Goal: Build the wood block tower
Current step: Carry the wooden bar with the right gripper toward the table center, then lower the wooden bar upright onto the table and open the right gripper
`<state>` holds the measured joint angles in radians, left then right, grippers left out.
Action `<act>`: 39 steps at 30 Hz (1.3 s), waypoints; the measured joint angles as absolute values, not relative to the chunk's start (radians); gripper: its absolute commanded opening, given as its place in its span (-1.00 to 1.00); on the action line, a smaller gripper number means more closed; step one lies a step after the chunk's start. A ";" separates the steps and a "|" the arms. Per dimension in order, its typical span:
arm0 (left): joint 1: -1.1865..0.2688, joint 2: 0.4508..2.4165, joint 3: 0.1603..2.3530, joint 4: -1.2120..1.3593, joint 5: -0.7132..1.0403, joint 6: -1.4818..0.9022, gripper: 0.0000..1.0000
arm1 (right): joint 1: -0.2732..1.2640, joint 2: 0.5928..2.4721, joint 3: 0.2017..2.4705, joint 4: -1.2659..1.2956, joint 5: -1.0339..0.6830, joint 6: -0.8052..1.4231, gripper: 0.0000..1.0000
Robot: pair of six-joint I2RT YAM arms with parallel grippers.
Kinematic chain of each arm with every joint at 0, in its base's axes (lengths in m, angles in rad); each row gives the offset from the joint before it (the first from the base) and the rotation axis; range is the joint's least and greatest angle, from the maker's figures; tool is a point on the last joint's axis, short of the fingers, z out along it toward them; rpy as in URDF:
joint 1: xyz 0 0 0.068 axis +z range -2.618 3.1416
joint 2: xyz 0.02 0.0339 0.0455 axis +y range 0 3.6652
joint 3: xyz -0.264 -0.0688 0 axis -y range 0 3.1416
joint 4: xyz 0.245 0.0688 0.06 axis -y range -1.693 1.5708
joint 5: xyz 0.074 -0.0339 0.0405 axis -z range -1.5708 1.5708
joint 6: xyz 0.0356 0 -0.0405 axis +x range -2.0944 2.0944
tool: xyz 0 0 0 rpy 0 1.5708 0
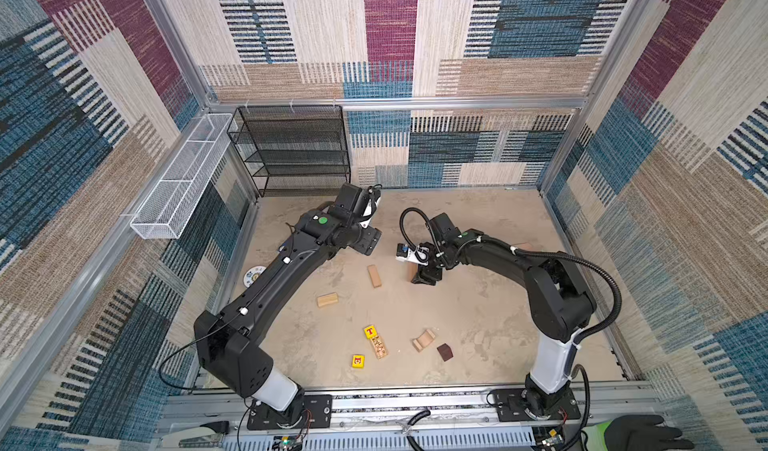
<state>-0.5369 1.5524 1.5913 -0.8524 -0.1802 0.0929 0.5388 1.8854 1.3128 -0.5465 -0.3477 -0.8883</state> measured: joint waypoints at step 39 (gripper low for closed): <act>-0.537 1.565 1.591 -0.852 -0.176 0.100 0.56 | 0.601 2.009 1.390 -0.643 -0.232 -0.879 0.31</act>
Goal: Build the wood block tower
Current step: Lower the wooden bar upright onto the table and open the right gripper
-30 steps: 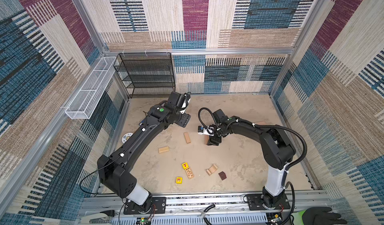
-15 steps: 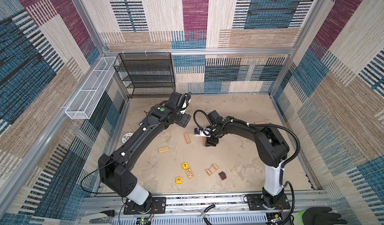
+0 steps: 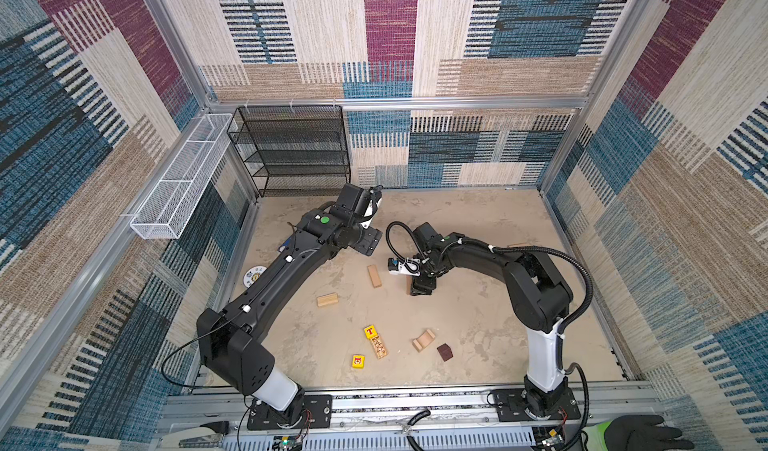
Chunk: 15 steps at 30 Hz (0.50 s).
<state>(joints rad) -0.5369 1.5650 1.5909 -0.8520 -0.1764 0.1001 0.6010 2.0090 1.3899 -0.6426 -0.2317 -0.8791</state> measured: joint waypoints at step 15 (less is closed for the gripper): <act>-0.537 1.572 1.589 -0.852 -0.178 0.101 0.56 | 0.601 1.930 1.332 -0.577 -0.208 -0.879 0.76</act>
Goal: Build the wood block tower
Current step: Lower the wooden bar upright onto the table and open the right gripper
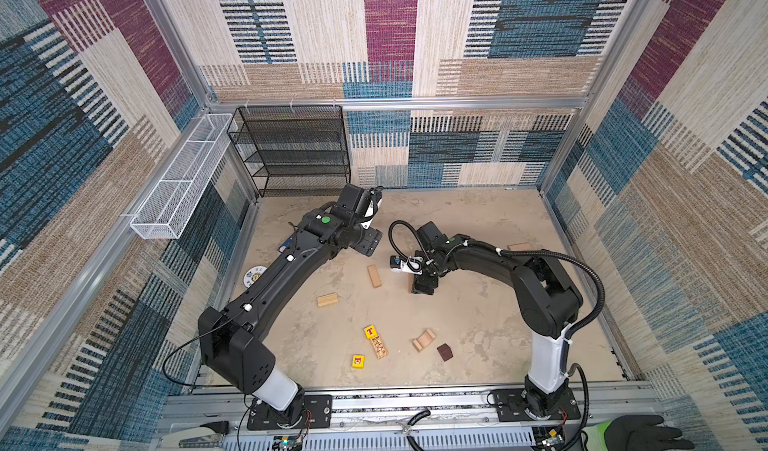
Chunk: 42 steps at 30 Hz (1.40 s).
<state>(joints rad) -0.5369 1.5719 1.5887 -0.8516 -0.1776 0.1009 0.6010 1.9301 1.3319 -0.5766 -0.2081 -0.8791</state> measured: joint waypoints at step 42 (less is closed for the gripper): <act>-0.537 1.473 1.535 -0.774 -0.310 0.104 0.57 | 0.694 1.932 1.352 -0.574 0.044 0.456 0.06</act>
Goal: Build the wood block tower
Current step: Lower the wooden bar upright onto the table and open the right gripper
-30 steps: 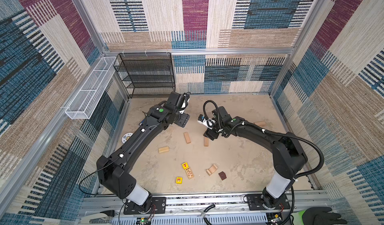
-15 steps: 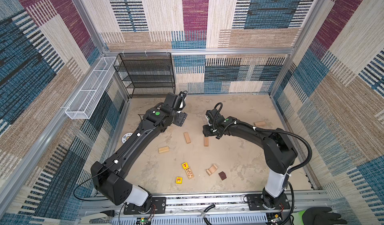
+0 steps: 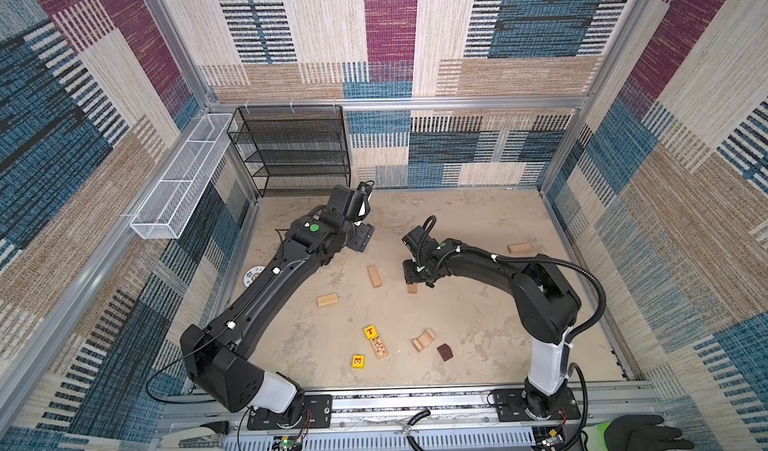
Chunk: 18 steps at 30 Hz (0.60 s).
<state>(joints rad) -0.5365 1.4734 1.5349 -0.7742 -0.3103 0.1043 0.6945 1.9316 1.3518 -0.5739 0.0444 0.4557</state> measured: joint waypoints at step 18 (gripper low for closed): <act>-0.536 1.476 1.533 -0.774 -0.311 0.105 0.58 | 0.698 1.960 1.345 -0.580 0.007 0.491 -0.12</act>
<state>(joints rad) -0.5358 1.4761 1.5333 -0.7742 -0.3107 0.1047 0.6983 1.9598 1.3449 -0.5804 0.0067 0.4911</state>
